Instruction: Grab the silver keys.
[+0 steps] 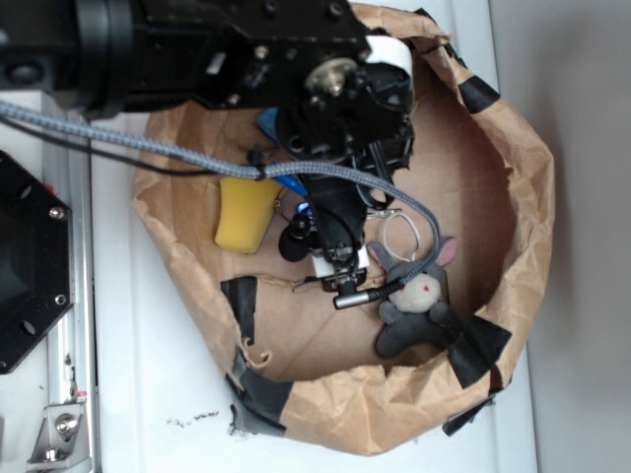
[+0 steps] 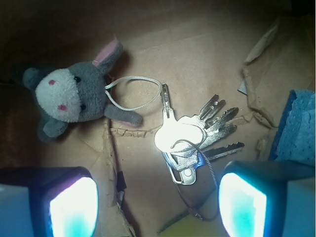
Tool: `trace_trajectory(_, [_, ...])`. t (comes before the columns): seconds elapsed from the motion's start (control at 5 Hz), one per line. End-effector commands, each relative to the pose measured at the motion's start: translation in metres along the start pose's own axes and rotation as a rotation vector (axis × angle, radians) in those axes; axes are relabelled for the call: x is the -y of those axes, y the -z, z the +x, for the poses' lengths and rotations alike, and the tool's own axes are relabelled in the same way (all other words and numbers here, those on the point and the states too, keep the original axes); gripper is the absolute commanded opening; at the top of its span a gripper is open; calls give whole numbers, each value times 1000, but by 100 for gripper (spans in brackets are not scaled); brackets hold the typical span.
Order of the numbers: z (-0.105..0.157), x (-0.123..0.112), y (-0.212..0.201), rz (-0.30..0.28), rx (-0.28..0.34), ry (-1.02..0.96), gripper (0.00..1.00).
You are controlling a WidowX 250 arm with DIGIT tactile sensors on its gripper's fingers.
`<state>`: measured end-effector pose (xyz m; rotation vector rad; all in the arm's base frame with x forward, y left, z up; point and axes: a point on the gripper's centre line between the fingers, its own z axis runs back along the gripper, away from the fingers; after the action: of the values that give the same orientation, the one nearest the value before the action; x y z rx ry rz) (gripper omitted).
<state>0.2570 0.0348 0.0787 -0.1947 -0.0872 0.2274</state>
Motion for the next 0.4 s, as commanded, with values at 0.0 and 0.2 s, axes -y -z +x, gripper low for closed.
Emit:
trace_trajectory(0.0, [2, -23, -11, -12, 16, 68, 100])
trace_trajectory(0.2, [-7, -27, -15, 21, 44, 106, 100])
